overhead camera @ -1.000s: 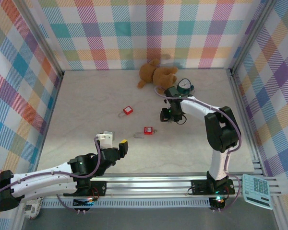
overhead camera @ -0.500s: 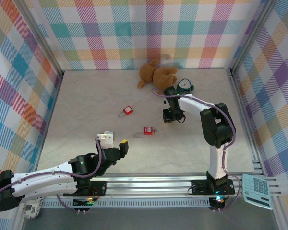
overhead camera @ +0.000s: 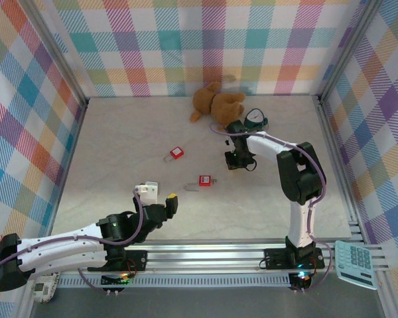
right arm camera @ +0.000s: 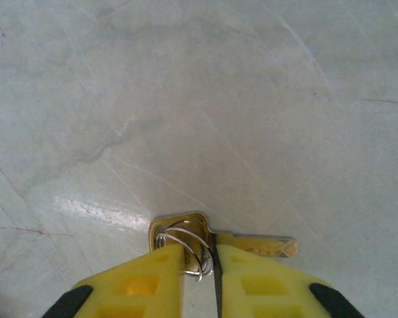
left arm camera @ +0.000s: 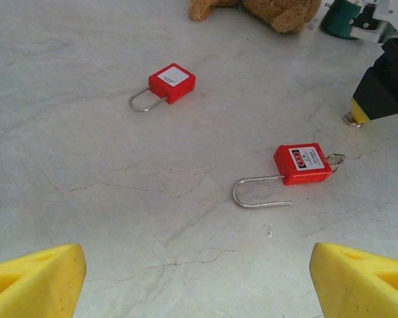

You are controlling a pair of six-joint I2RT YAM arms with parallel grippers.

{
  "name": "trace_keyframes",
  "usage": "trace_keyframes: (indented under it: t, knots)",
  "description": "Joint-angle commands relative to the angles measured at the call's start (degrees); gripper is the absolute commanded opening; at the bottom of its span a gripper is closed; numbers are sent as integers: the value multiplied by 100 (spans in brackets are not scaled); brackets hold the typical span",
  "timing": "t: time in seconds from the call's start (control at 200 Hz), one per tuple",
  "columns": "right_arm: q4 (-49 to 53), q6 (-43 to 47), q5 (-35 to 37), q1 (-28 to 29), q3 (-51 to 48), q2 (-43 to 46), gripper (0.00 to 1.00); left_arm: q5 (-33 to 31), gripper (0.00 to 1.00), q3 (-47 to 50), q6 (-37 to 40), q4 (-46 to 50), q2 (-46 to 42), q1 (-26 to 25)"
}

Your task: Unlock with the key

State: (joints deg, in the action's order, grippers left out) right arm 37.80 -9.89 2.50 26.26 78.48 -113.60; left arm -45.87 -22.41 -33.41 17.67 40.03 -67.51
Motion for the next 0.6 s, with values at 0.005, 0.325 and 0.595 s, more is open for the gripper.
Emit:
trace_keyframes:
  t: [0.005, 0.325, 0.595]
  knots:
    - [-33, -94, -114, -16, -131, 260, 15, 37, 87, -158, 41, -124, 26, 84]
    - [-208, -217, -84, -16, -235, 479, 3, 43, 87, -162, 27, -89, 8, 93]
    - [-379, -266, 76, 2, -391, 724, 0, 42, 87, -158, 78, -124, 28, 109]
